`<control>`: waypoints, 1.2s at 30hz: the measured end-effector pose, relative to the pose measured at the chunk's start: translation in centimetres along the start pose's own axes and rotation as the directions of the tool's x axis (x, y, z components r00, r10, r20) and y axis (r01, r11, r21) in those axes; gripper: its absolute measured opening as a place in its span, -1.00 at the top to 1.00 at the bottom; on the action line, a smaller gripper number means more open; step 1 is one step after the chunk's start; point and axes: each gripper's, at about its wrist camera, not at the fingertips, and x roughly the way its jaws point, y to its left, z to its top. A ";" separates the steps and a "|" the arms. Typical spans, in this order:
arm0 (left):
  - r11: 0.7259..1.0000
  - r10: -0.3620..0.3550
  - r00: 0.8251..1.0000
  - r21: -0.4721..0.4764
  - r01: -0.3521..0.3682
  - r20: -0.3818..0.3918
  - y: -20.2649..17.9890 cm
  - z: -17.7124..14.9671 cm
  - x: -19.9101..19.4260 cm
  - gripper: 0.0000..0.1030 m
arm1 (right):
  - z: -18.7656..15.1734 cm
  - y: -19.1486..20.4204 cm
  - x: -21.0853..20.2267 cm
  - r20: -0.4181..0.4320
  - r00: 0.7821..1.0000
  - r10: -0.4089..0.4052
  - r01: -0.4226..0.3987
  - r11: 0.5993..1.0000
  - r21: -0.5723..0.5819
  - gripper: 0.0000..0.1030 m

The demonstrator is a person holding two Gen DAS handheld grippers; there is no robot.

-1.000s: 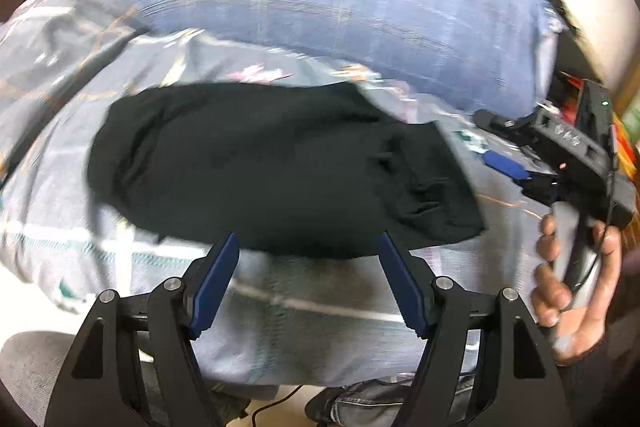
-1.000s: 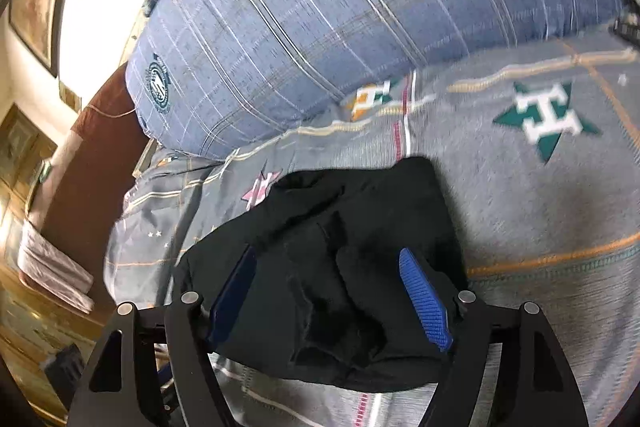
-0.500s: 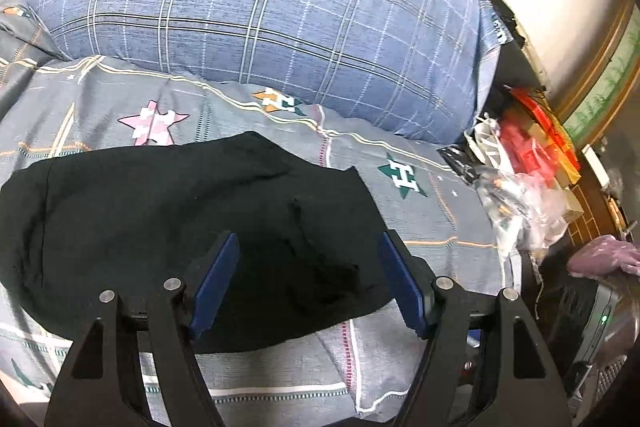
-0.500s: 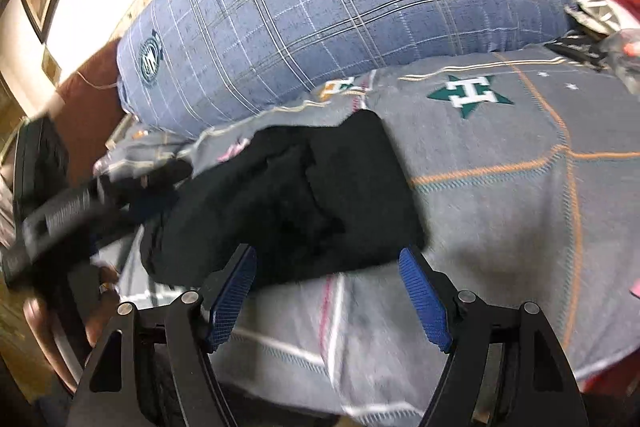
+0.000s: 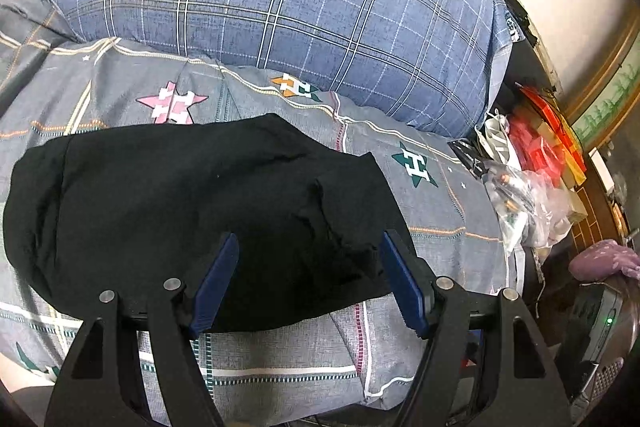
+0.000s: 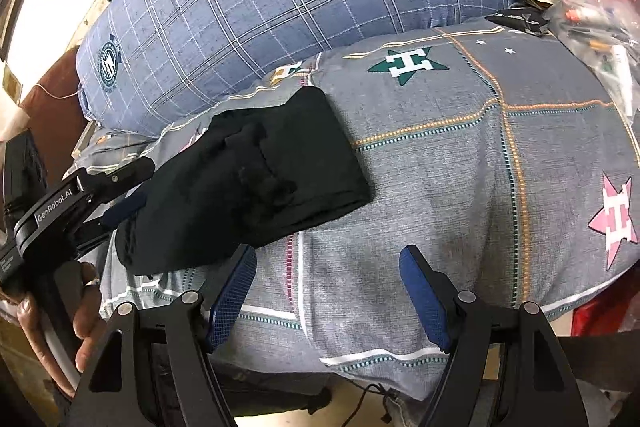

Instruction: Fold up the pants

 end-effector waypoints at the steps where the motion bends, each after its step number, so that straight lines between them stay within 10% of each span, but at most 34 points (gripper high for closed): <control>1: 1.000 0.002 1.000 0.008 -0.002 0.004 -0.2 0.0 -0.1 -0.40 | 0.0 0.3 0.1 -0.001 1.000 0.003 -0.003 1.000 -0.003 -0.47; 15: 0.999 -0.017 1.000 0.028 0.017 -0.014 -0.3 -0.2 -0.5 -0.40 | 1.5 0.2 3.0 -0.020 0.993 0.116 -0.116 0.993 0.003 -0.46; 25: 0.999 -0.032 0.979 -0.043 0.024 -0.199 1.0 4.0 4.4 -0.40 | 3.0 -0.9 8.0 -0.037 0.943 0.330 -0.323 0.938 0.127 -0.30; 33: 0.996 -0.085 0.952 -0.062 0.070 -0.295 0.5 7.5 10.3 -0.40 | 4.6 4.1 9.3 0.003 0.960 0.281 -0.279 0.955 -0.101 -0.34; 36: 0.995 -0.089 0.937 -0.076 0.067 -0.337 1.6 7.1 11.0 -0.40 | 3.3 4.8 10.8 -0.055 0.954 0.295 -0.300 0.942 -0.148 -0.08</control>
